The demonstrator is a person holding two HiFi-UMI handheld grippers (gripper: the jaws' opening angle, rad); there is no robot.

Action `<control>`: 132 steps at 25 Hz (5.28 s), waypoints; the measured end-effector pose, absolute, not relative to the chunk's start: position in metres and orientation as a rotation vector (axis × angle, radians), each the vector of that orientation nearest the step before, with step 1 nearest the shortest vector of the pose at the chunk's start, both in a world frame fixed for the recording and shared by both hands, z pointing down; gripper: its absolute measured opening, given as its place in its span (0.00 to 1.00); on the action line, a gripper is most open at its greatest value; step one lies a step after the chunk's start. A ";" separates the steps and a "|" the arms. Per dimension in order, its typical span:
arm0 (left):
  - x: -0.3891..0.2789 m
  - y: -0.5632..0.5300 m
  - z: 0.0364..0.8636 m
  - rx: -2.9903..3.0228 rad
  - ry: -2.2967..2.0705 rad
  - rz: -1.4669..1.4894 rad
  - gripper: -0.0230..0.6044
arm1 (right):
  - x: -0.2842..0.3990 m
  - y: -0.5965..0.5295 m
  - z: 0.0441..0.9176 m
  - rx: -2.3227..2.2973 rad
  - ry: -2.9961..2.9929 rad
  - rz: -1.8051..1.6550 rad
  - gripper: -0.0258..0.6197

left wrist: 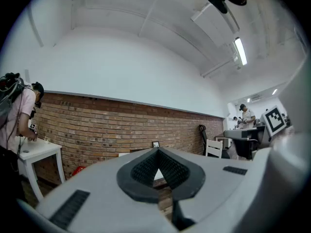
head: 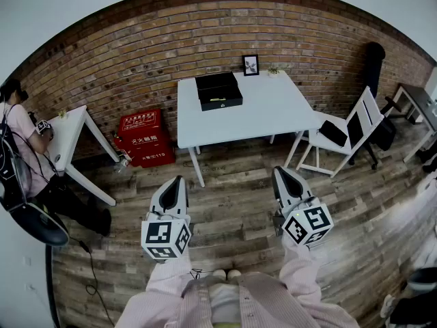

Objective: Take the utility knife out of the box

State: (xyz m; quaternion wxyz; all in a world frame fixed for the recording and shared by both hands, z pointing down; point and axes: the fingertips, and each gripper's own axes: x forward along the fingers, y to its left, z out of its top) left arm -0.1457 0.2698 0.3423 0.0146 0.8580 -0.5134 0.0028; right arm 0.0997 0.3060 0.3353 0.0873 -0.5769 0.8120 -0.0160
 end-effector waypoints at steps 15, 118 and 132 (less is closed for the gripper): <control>-0.134 0.247 0.352 2.647 -1.591 0.029 0.02 | 0.108 0.282 0.340 -1.678 2.434 -0.062 0.04; -0.077 -0.281 0.496 2.197 -1.516 0.232 0.02 | 0.100 -0.317 0.490 -1.398 3.026 -0.546 0.26; -0.062 -0.312 0.526 2.145 -1.457 0.282 0.02 | 0.059 -0.341 0.542 -1.027 3.492 -0.504 0.26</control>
